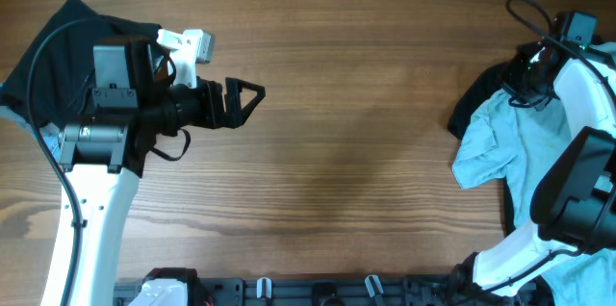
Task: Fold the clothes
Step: 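Reach the right gripper to the light blue T-shirt and grasp it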
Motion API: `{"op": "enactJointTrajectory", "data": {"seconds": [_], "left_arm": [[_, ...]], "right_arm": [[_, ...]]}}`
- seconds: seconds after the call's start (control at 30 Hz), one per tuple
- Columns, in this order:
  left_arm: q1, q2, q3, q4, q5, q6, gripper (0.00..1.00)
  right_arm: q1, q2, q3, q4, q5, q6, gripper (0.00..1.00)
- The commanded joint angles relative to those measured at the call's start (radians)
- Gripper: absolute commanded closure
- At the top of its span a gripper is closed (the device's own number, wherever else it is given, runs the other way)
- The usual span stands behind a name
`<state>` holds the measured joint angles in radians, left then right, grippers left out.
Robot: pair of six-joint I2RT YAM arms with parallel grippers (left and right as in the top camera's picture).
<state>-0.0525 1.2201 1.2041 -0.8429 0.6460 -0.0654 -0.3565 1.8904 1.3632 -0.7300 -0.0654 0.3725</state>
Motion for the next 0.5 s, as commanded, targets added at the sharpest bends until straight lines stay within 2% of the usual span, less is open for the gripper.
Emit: {"op": "enactJointTrajectory", "data": {"seconds": [0.0,0.03,0.07,0.17,0.23,0.3,0.37,0.47], "left_arm": [[-0.002,-0.010,0.019,0.000,0.019,0.005,0.00],[-0.002,-0.010,0.019,0.000,0.019,0.005,0.00],[-0.002,-0.010,0.019,0.000,0.019,0.005,0.00],[-0.002,-0.010,0.019,0.000,0.019,0.005,0.07],[-0.002,-0.010,0.019,0.001,0.019,0.005,0.05],[-0.002,-0.010,0.019,0.000,0.019,0.005,0.06],[-0.002,-0.010,0.019,0.000,0.019,0.005,0.06],[-0.002,-0.010,0.019,0.000,0.019,0.005,0.06]], "right_arm": [[0.000,-0.021,0.004,-0.021,0.026,0.000,0.67],[0.000,-0.021,0.004,-0.022,0.026,0.002,0.71],[-0.001,-0.021,0.004,-0.018,0.026,0.002,0.96],[-0.002,-0.023,0.011,0.043,0.044,-0.042,0.96],[-0.003,-0.030,0.038,0.048,0.043,-0.058,0.94],[-0.007,-0.032,0.047,0.012,0.053,-0.053,0.96],[-0.026,-0.032,0.047,-0.076,0.174,0.023,0.96],[-0.076,-0.032,0.047,-0.126,0.205,0.011,0.96]]}}
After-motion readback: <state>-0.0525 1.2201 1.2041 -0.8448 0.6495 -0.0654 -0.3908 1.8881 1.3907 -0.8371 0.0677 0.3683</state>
